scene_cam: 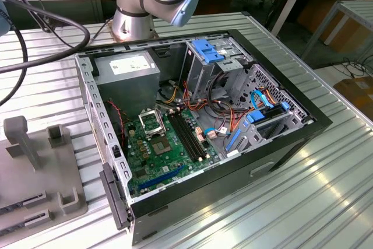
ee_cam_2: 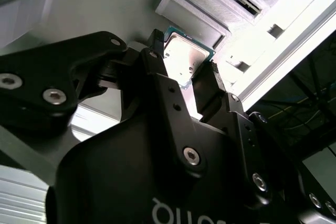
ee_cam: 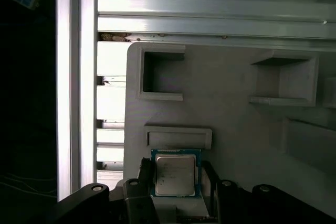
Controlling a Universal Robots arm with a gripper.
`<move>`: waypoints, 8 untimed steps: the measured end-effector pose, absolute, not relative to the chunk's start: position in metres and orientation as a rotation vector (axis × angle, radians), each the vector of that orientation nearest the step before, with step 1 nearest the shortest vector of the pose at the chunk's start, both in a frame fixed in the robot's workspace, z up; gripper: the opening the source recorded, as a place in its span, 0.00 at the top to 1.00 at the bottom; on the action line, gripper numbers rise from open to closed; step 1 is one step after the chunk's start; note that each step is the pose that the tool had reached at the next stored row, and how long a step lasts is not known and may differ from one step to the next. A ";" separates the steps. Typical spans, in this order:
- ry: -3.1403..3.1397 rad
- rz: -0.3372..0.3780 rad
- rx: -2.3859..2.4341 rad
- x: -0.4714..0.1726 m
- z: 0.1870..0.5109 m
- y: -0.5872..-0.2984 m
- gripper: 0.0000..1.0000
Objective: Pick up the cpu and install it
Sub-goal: 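Pick up the cpu and move it towards the insertion slot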
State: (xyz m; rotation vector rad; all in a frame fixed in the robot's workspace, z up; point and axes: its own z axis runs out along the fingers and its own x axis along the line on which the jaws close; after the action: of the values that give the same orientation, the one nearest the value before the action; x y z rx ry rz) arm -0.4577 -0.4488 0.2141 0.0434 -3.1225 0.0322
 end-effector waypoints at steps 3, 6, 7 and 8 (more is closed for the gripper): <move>-3.121 0.032 0.043 -0.458 0.217 -0.449 0.53; -3.121 0.032 0.043 -0.458 0.220 -0.449 0.53; -3.121 0.032 0.043 -0.458 0.220 -0.449 0.53; -3.121 0.032 0.043 -0.458 0.220 -0.449 0.53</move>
State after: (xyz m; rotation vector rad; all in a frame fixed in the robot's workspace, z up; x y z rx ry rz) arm -0.4577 -0.4488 0.2205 0.0434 -3.1208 0.0318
